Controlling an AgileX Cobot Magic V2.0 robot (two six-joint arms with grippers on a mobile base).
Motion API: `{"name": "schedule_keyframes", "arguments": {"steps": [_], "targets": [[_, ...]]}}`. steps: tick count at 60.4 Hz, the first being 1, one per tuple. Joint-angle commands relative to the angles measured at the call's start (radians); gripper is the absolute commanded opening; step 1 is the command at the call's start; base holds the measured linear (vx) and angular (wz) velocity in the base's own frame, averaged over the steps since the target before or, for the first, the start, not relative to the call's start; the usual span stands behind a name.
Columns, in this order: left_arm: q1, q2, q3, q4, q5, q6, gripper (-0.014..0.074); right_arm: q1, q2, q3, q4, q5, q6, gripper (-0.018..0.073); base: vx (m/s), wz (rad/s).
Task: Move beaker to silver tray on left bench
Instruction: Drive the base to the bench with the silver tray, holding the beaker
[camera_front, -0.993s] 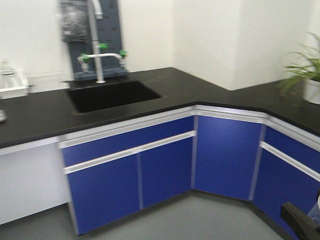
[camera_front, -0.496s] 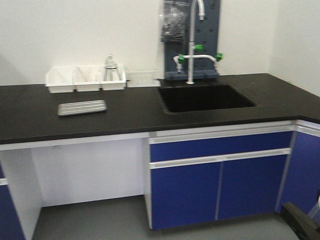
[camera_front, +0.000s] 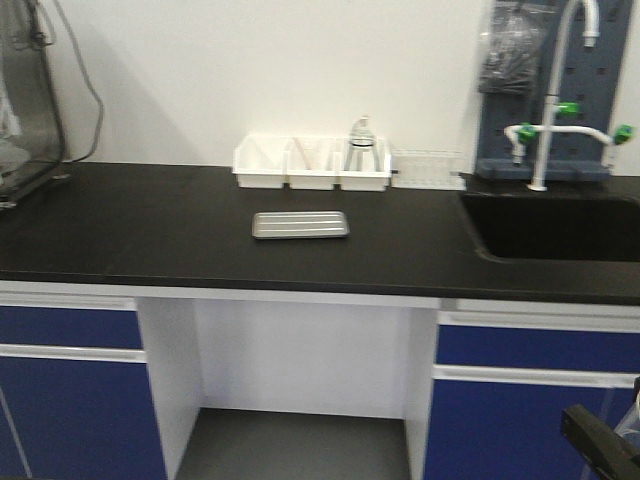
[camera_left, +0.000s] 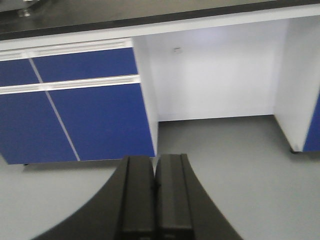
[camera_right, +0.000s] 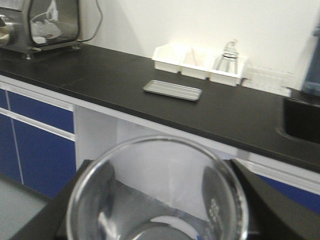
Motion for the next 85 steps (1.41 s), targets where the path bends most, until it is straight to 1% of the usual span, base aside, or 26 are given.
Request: {"name": "schedule_keyframes", "arguments": {"steps": [1, 31, 47, 63, 85], "targets": [[-0.006, -0.008, 0.020, -0.003, -0.075, -0.002, 0.0001, -0.004, -0.001, -0.032, -0.007, -0.036, 0.004, -0.0011, 0.26, 0.44], [-0.006, -0.008, 0.020, -0.003, -0.075, -0.002, 0.0001, -0.004, -0.001, -0.032, -0.007, -0.036, 0.004, -0.0011, 0.30, 0.47], [-0.006, -0.008, 0.020, -0.003, -0.075, -0.002, 0.0001, -0.004, -0.001, -0.032, -0.007, -0.036, 0.004, -0.0011, 0.38, 0.22], [-0.006, -0.008, 0.020, -0.003, -0.075, -0.002, 0.0001, -0.004, -0.001, -0.032, -0.007, -0.036, 0.004, -0.0011, 0.45, -0.19], [-0.006, -0.008, 0.020, -0.003, -0.075, -0.002, 0.0001, -0.004, -0.001, -0.032, -0.007, -0.036, 0.004, -0.0011, 0.44, -0.46]]}}
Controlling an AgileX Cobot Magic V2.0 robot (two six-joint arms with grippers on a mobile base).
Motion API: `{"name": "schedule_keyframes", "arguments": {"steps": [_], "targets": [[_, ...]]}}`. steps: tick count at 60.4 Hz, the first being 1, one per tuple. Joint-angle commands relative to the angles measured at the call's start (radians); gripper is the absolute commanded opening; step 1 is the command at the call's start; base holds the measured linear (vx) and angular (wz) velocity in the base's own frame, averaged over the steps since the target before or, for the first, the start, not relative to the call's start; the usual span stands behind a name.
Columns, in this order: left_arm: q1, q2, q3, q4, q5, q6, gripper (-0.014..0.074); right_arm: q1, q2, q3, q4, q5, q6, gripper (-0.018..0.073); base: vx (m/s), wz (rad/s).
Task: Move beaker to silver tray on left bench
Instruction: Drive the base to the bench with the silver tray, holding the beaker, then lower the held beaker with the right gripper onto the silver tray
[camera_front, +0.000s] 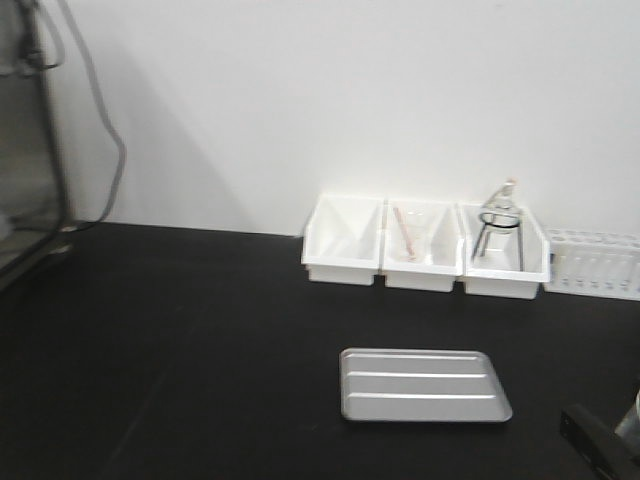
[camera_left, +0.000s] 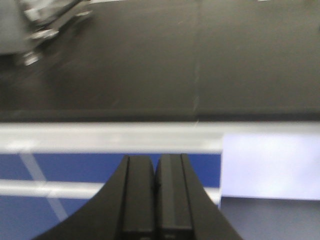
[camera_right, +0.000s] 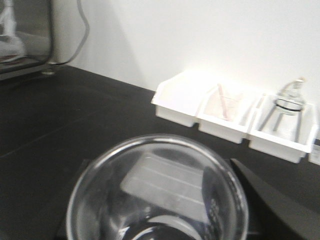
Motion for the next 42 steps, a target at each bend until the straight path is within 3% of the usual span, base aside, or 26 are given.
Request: {"name": "schedule_keyframes", "arguments": {"steps": [1, 21, 42], "targets": [[-0.006, -0.008, 0.020, -0.003, -0.075, -0.002, 0.0001, -0.004, -0.001, -0.032, -0.007, -0.035, 0.004, -0.0011, 0.40, -0.48], [-0.006, -0.008, 0.020, -0.003, -0.075, -0.002, 0.0001, -0.004, -0.001, -0.032, -0.007, -0.035, 0.004, -0.0011, 0.33, -0.34], [-0.006, -0.008, 0.020, -0.003, -0.075, -0.002, 0.0001, -0.004, -0.001, -0.032, -0.007, -0.035, 0.004, -0.0011, 0.19, -0.12]]}}
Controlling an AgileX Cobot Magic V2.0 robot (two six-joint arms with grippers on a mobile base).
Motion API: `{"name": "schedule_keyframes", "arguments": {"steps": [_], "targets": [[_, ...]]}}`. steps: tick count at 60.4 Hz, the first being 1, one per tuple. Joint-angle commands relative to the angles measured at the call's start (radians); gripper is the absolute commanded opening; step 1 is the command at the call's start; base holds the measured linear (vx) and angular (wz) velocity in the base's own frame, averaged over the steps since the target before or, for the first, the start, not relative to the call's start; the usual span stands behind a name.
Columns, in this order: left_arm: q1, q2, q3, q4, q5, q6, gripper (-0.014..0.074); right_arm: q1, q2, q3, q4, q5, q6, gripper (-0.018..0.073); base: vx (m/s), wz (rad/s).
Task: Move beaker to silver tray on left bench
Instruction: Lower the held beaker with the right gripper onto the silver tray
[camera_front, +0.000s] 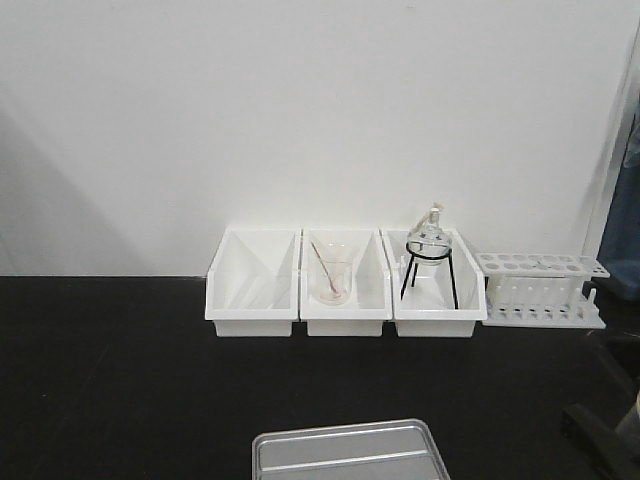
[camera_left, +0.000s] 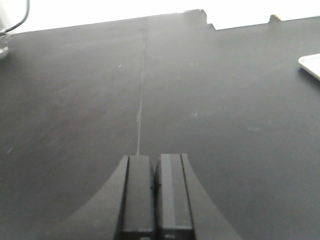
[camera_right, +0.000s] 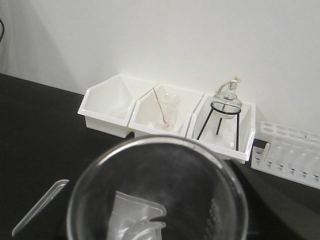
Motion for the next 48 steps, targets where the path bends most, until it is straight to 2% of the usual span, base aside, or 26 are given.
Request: {"name": "schedule_keyframes", "arguments": {"steps": [1, 29, 40, 48], "targets": [[-0.006, -0.008, 0.020, -0.003, -0.075, -0.002, 0.0001, -0.004, -0.001, -0.032, -0.007, -0.036, 0.004, -0.0011, 0.10, -0.09], [-0.006, -0.008, 0.020, -0.003, -0.075, -0.002, 0.0001, -0.004, -0.001, -0.032, -0.007, -0.047, 0.004, -0.0011, 0.03, -0.03], [-0.006, -0.008, 0.020, -0.003, -0.075, -0.002, 0.0001, -0.004, 0.063, -0.032, 0.005, -0.105, 0.028, -0.0011, 0.00, 0.00], [-0.006, -0.008, 0.020, -0.003, -0.075, -0.002, 0.0001, -0.004, 0.195, -0.032, -0.030, -0.203, 0.026, -0.0011, 0.00, 0.00]]}}
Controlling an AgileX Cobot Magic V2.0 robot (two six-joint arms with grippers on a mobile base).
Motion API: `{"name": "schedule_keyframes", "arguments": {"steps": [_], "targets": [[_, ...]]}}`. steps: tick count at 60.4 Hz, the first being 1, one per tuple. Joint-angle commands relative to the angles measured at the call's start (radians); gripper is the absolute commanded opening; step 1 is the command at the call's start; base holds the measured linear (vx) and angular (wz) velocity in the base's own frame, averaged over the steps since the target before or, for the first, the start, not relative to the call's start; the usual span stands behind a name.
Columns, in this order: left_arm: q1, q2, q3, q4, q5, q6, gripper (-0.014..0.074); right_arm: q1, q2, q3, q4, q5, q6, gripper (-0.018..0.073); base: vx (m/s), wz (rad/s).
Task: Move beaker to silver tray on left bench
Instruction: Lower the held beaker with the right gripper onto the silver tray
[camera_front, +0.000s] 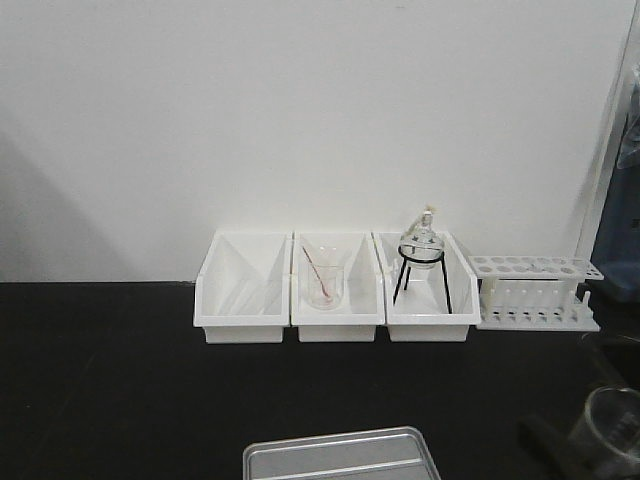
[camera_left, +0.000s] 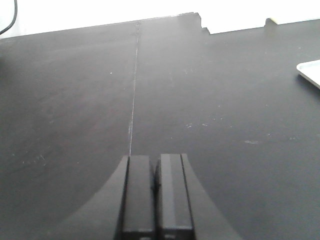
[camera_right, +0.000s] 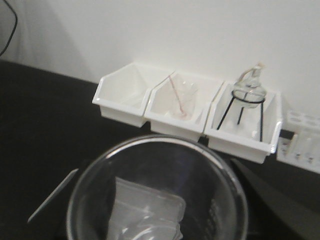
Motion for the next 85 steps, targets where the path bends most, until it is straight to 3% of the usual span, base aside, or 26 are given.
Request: {"name": "schedule_keyframes", "arguments": {"steps": [1, 10, 15, 27, 32, 36, 44, 55, 67, 78, 85], "targets": [[-0.006, -0.008, 0.020, -0.003, -0.075, -0.002, 0.0001, -0.004, 0.084, -0.032, -0.029, -0.107, 0.002, -0.0011, 0.00, 0.00], [-0.006, -0.008, 0.020, -0.003, -0.075, -0.002, 0.0001, -0.004, 0.267, -0.050, -0.009, -0.208, -0.036, -0.0011, 0.00, 0.00], [-0.006, -0.008, 0.020, -0.003, -0.075, -0.002, 0.0001, -0.021, 0.412, -0.095, 0.073, -0.289, -0.124, -0.0011, 0.00, 0.00], [-0.006, -0.008, 0.020, -0.003, -0.075, -0.002, 0.0001, -0.152, 0.753, -0.166, 0.460, -0.924, -0.380, -0.0011, 0.00, 0.00], [-0.006, -0.008, 0.020, -0.003, -0.075, -0.002, 0.0001, -0.158, 0.874, -0.196, 0.532, -1.028, -0.481, -0.0011, 0.00, 0.00], [-0.006, -0.008, 0.020, -0.003, -0.075, -0.002, 0.0001, -0.150, 0.961, -0.236, 0.493, -1.016, -0.561, -0.0011, 0.00, 0.00], [-0.006, -0.008, 0.020, -0.003, -0.075, -0.002, 0.0001, -0.124, 1.072, -0.306, 0.416, -0.946, -0.597, -0.0011, 0.00, 0.00], [-0.006, -0.008, 0.020, -0.003, -0.075, -0.002, 0.0001, -0.092, 1.188, -0.382, 0.423, -0.870, -0.687, -0.0011, 0.00, 0.00], [-0.006, -0.008, 0.020, -0.003, -0.075, -0.002, 0.0001, -0.093, 1.282, -0.432, 0.456, -0.876, -0.697, -0.0011, 0.00, 0.00], [-0.006, -0.008, 0.020, -0.003, -0.075, -0.002, 0.0001, -0.093, 1.309, -0.431, 0.478, -0.868, -0.801, -0.0005, 0.00, 0.00], [-0.006, -0.008, 0.020, -0.003, -0.075, -0.002, 0.0001, -0.093, 1.309, -0.431, 0.476, -0.858, -0.813, 0.0022, 0.00, 0.00]]}}
